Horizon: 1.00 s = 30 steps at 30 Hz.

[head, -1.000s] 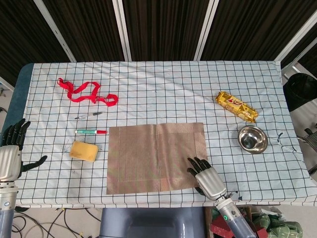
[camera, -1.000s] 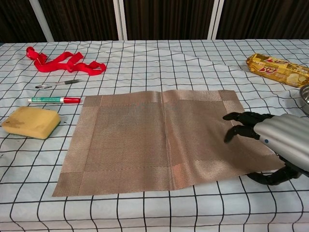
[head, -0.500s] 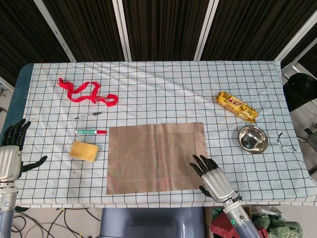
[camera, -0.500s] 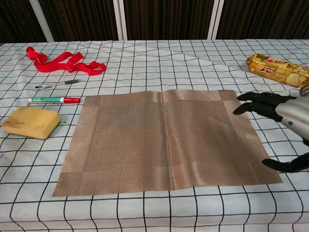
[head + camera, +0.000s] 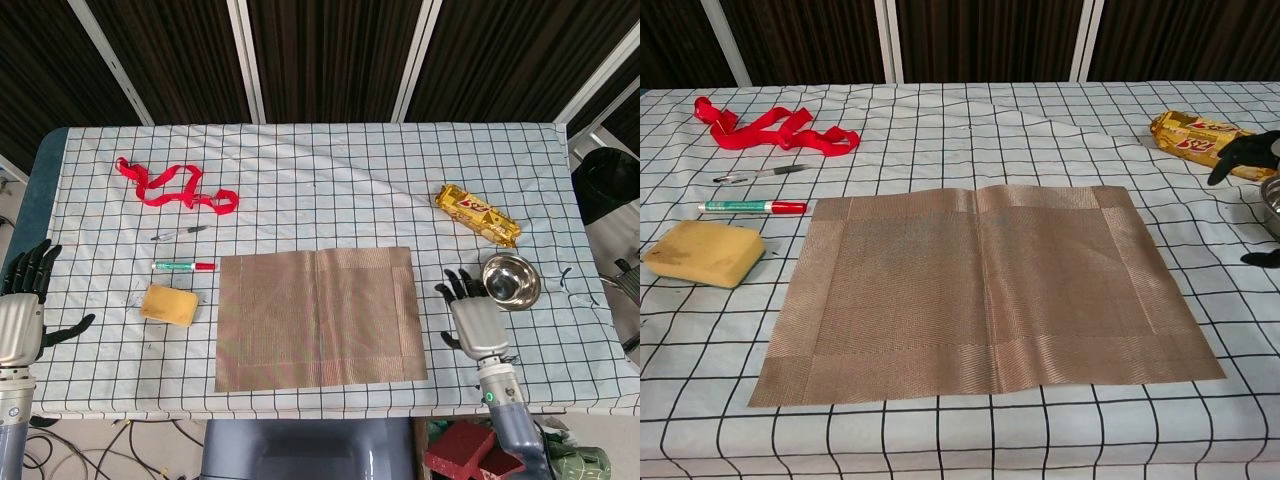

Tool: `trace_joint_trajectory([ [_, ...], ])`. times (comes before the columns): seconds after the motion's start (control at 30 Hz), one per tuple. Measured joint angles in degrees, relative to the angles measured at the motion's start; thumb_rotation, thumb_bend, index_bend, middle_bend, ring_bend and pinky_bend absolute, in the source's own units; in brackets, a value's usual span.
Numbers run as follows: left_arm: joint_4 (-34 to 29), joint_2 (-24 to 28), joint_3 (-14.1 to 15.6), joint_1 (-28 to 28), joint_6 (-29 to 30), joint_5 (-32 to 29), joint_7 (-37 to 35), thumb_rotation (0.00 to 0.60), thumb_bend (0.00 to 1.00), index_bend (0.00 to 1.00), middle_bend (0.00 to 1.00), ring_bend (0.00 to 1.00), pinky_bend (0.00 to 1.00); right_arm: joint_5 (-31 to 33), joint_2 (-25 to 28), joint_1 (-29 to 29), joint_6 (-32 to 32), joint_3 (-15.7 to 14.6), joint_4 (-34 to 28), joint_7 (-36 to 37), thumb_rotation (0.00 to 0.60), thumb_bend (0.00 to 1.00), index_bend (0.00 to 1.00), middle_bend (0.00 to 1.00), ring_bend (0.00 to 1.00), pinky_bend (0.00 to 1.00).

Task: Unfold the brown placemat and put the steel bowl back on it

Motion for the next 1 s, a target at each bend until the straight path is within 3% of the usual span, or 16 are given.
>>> trace_joint_trajectory([
  [0.2,-0.2,0.2,0.0,0.1,-0.2,-0.2,-0.1,0.600,0.03,0.05,0.00,0.00,0.00,10.5,-0.6,1.8,-2.2,4.5,4.4,-2.0,0.600,0.16,0.39,0.16,0.07,0.18],
  [0.3,-0.4,0.4,0.1,0.1,-0.3,-0.1,-0.1,0.600,0.03,0.05,0.00,0.00,0.00,12.8,-0.8,2.3,-2.8,5.4,7.3,-2.5,0.600,0.16,0.39,0.16,0.07,0.18],
  [0.5,-0.6,0.6,0.2,0.2,-0.4,-0.2,-0.3,0.600,0.03,0.05,0.00,0.00,0.00,17.7,-1.1,2.8,-3.3,6.3,11.5,-3.2,0.600,0.16,0.39,0.16,0.07,0.18],
  [0.7,-0.7,0.7,0.4,0.2,-0.4,0.0,-0.4,0.600,0.03,0.05,0.00,0.00,0.00,22.3,-0.5,2.8,-4.0,6.4,12.0,-4.5,0.600,0.16,0.39,0.16,0.07,0.18],
  [1.0,-0.8,0.8,0.4,0.4,-0.2,0.2,-0.7,0.600,0.03,0.05,0.00,0.00,0.00,22.5,0.0,2.8,-3.6,5.4,11.2,-4.0,0.600,0.16,0.39,0.16,0.07,0.18],
])
